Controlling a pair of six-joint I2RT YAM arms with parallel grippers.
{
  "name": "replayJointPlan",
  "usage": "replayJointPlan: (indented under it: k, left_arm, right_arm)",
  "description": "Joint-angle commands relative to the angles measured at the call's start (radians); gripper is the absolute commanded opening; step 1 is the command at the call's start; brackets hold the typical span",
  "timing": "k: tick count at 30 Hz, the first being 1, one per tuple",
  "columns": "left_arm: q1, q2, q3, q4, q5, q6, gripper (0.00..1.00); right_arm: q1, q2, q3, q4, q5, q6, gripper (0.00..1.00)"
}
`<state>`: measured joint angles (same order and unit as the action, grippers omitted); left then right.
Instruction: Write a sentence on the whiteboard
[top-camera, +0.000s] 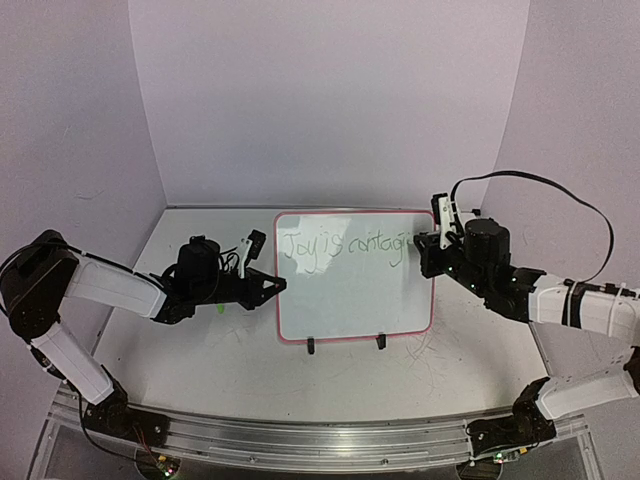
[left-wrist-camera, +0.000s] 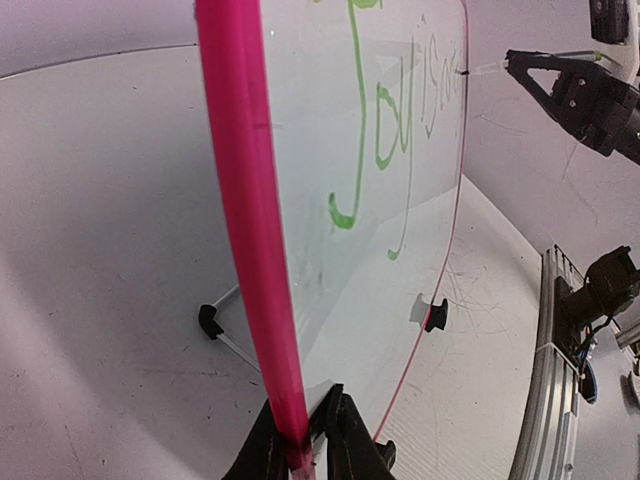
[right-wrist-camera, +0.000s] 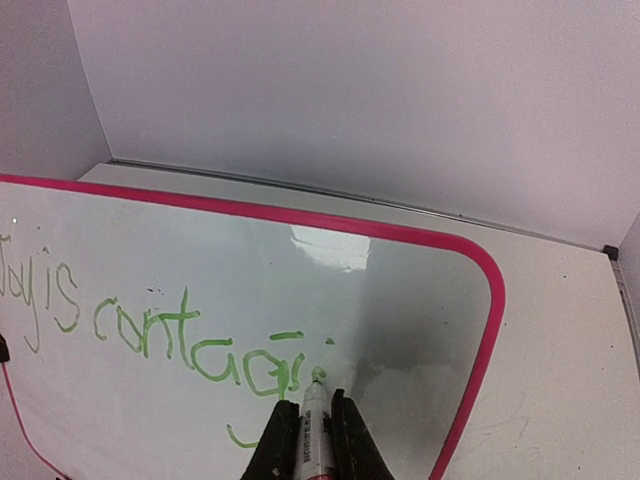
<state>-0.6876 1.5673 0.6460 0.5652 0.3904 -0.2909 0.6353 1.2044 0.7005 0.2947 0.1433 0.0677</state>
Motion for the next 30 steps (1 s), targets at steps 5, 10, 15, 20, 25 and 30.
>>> replayJointPlan:
  k: [5,10,15,20,25,30]
  left_arm:
    - [0.005,0.016,-0.001,-0.085,-0.130,0.065,0.00]
    - [0.004,0.017,0.000,-0.086,-0.128,0.064,0.00]
    - [0.005,0.019,0.003,-0.085,-0.124,0.064,0.00]
    - [0.004,0.008,-0.003,-0.087,-0.127,0.064,0.00]
    - [0.005,0.006,-0.009,-0.087,-0.130,0.064,0.00]
    - [0.004,0.008,-0.007,-0.088,-0.130,0.065,0.00]
  right_arm:
    - [-0.005,-0.034,-0.022,-0.028,0.024,0.017,0.00]
    - [-0.005,-0.040,-0.012,-0.014,0.068,0.011,0.00]
    - [-0.006,-0.015,0.005,0.039,0.081,0.001,0.00]
    - [-0.006,0.014,0.026,0.066,0.084,-0.005,0.00]
    - [-0.005,0.036,0.040,0.072,0.073,-0.006,0.00]
    - [-0.006,0.034,0.043,0.077,0.074,-0.008,0.00]
